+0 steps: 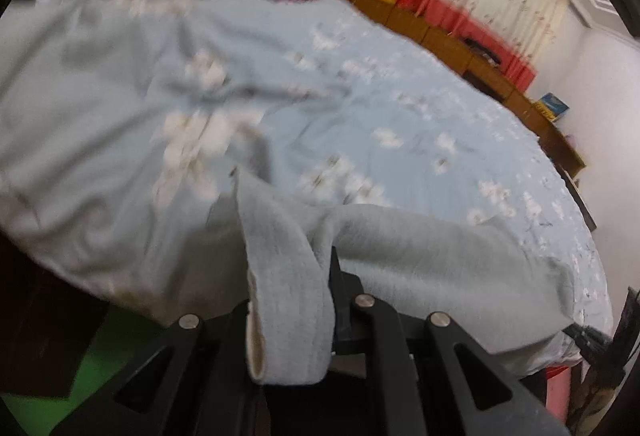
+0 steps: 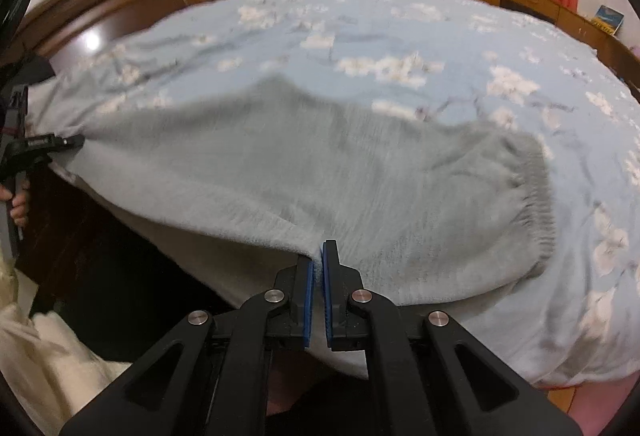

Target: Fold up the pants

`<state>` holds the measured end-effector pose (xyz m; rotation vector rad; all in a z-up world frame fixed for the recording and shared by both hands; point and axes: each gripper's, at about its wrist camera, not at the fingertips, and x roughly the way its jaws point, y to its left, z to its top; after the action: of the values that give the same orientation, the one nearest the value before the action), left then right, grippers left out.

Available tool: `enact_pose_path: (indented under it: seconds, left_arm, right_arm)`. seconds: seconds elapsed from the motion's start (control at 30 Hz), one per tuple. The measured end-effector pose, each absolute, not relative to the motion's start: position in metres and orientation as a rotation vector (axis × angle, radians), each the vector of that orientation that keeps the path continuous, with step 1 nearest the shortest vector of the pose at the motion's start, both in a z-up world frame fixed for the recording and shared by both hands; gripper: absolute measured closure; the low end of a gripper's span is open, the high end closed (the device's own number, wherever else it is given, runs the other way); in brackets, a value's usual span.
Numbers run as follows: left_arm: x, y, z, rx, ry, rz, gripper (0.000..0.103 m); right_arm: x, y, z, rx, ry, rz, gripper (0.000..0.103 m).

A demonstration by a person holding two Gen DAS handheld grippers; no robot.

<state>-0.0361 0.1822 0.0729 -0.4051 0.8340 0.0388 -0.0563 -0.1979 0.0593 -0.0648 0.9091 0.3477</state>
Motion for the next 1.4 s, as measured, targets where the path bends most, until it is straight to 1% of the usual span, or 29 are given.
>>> enact_pose_path:
  seconds: [0.1, 0.2, 0.3, 0.37, 0.4, 0.47, 0.5, 0.57, 0.6, 0.7, 0.8, 0.87, 0.97, 1.0, 1.07, 1.13, 1.2, 1.23, 1.27, 1.33, 1.4]
  left_arm:
    - [-0.04, 0.189, 0.049, -0.47, 0.881, 0.055, 0.094]
    - [-0.039, 0.188, 0.037, -0.472, 0.9, 0.067, 0.094]
    - [-0.037, 0.185, 0.031, -0.448, 0.906, 0.079, 0.094]
    - [-0.038, 0.183, 0.026, -0.437, 0.914, 0.087, 0.093]
    - [-0.037, 0.183, 0.025, -0.44, 0.919, 0.089, 0.093]
    - [-0.038, 0.184, 0.021, -0.452, 0.926, 0.091, 0.093]
    - [-0.038, 0.184, 0.02, -0.455, 0.928, 0.092, 0.093]
    - [-0.038, 0.186, 0.018, -0.458, 0.931, 0.093, 0.093]
    - [-0.038, 0.185, 0.017, -0.457, 0.932, 0.096, 0.093]
    - [-0.037, 0.182, 0.015, -0.439, 0.938, 0.11, 0.093]
    - [-0.036, 0.177, 0.013, -0.407, 0.942, 0.126, 0.092]
    - [-0.034, 0.174, 0.013, -0.391, 0.944, 0.132, 0.092]
    - [-0.034, 0.175, 0.013, -0.388, 0.947, 0.132, 0.092]
    - [-0.034, 0.175, 0.013, -0.391, 0.947, 0.131, 0.092]
    - [-0.034, 0.174, 0.013, -0.392, 0.947, 0.134, 0.092]
    - [-0.033, 0.173, 0.012, -0.385, 0.949, 0.138, 0.092]
    - [-0.032, 0.171, 0.012, -0.372, 0.949, 0.135, 0.092]
    - [-0.032, 0.171, 0.012, -0.364, 0.95, 0.131, 0.092]
    - [-0.032, 0.171, 0.012, -0.36, 0.952, 0.127, 0.092]
    - [-0.032, 0.17, 0.011, -0.353, 0.952, 0.115, 0.092]
    - [-0.031, 0.171, 0.009, -0.355, 0.953, 0.1, 0.092]
  right_arm:
    - [-0.056, -0.195, 0.038, -0.078, 0.942, 0.323, 0.098]
    - [-0.052, -0.202, 0.024, -0.029, 0.968, 0.305, 0.095]
    - [-0.053, -0.211, 0.025, 0.047, 0.978, 0.315, 0.089]
    - [-0.06, -0.22, 0.034, 0.079, 0.975, 0.318, 0.078]
    - [-0.065, -0.227, 0.04, 0.099, 0.967, 0.31, 0.075]
    - [-0.075, -0.246, 0.052, 0.137, 0.932, 0.278, 0.065]
    - [-0.081, -0.262, 0.06, 0.162, 0.904, 0.241, 0.062]
    - [-0.089, -0.289, 0.068, 0.221, 0.863, 0.178, 0.045]
    - [-0.092, -0.309, 0.07, 0.274, 0.841, 0.126, 0.043]
    - [-0.086, -0.342, 0.061, 0.37, 0.854, 0.049, 0.043]
    - [-0.071, -0.355, 0.047, 0.422, 0.883, 0.054, 0.043]
    - [-0.057, -0.359, 0.038, 0.505, 0.889, 0.088, 0.043]
    - [-0.052, -0.366, 0.032, 0.659, 0.852, 0.103, 0.042]
    - [-0.051, -0.367, 0.032, 0.69, 0.84, 0.099, 0.044]
    - [-0.053, -0.368, 0.035, 0.674, 0.825, 0.068, 0.08]
    - [-0.059, -0.368, 0.044, 0.629, 0.817, 0.031, 0.084]
    - [-0.074, -0.371, 0.06, 0.611, 0.763, 0.013, 0.086]
    - [-0.079, -0.373, 0.065, 0.597, 0.755, -0.011, 0.089]
    - [-0.085, -0.375, 0.069, 0.579, 0.748, -0.047, 0.089]
    - [-0.086, -0.38, 0.068, 0.533, 0.77, -0.077, 0.089]
    - [-0.08, -0.377, 0.054, 0.481, 0.847, -0.077, 0.088]
